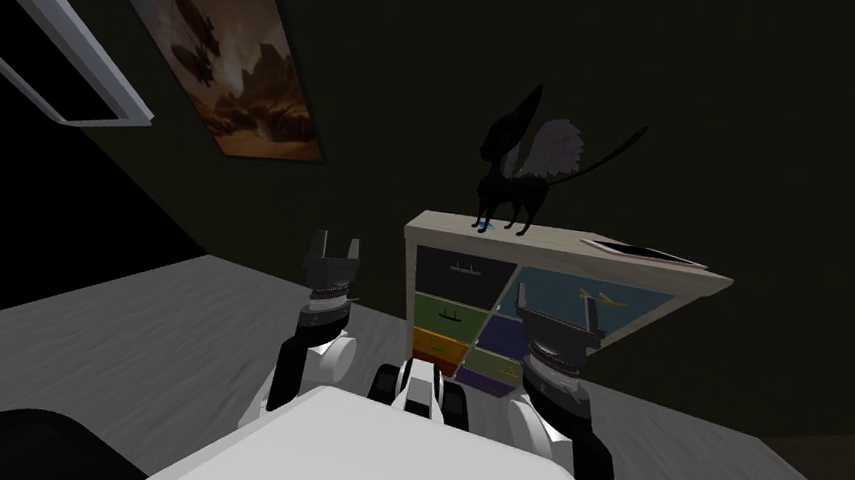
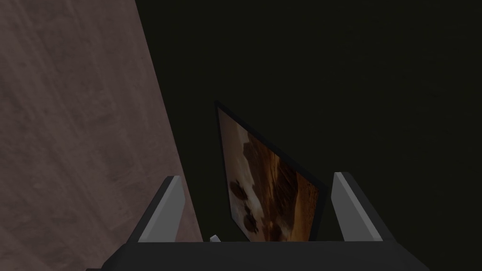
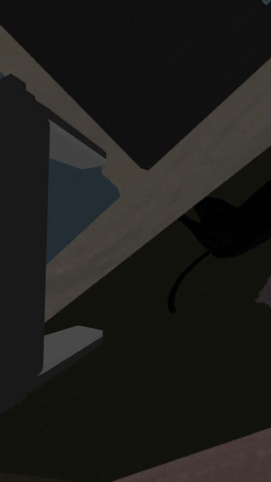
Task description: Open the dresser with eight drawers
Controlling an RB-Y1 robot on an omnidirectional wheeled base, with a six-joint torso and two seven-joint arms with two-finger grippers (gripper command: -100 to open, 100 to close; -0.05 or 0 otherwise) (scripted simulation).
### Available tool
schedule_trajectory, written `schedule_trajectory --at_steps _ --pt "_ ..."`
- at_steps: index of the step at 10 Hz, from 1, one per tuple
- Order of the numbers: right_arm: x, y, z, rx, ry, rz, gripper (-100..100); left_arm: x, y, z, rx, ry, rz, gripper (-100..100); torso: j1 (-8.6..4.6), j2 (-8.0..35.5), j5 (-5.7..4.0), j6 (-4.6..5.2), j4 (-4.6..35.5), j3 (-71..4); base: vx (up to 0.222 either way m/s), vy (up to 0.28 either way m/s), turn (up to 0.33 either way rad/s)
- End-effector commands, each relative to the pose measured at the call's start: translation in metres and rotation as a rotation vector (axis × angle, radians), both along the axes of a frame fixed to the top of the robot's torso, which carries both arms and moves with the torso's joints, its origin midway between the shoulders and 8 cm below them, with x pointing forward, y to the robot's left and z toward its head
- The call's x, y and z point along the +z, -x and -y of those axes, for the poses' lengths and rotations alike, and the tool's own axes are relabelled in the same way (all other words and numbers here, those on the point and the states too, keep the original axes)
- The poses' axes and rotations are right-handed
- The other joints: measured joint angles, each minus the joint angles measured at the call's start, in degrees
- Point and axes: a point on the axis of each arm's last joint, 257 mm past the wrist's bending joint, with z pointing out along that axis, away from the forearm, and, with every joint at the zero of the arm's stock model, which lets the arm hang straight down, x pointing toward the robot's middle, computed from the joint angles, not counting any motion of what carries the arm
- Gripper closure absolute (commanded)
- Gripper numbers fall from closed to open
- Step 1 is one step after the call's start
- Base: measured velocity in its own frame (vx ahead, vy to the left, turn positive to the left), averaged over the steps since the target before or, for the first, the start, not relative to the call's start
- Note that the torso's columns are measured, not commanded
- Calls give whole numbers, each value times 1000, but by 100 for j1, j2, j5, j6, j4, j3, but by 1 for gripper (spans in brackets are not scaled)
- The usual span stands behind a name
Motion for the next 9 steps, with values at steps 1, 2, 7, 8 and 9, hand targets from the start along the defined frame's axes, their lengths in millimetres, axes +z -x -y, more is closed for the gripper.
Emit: schedule_trajectory --at_steps 1,2,7,8,9 --pt "-7 -7 -2 87 -95 -2 -100 0 0 0 0 0 0 0 -1 -3 0 0 -1 -2 -20 -2 6" --pt "-7 -7 -2 100 -105 -1 -100 0 0 0 0 0 0 0 -1 -5 0 0 -1 -3 -19 -1 7" --pt "-22 -23 -9 273 -297 -8 -100 0 0 0 0 0 0 0 0 -2 0 1 0 -1 -25 1 8" --pt "-22 -23 -9 292 -314 -6 -100 0 0 0 0 0 0 0 0 -3 0 0 -1 -2 -20 2 6" --pt "-29 -29 -12 338 -369 -11 -100 0 0 0 0 0 0 0 1 -4 0 0 -1 -3 -26 3 11"
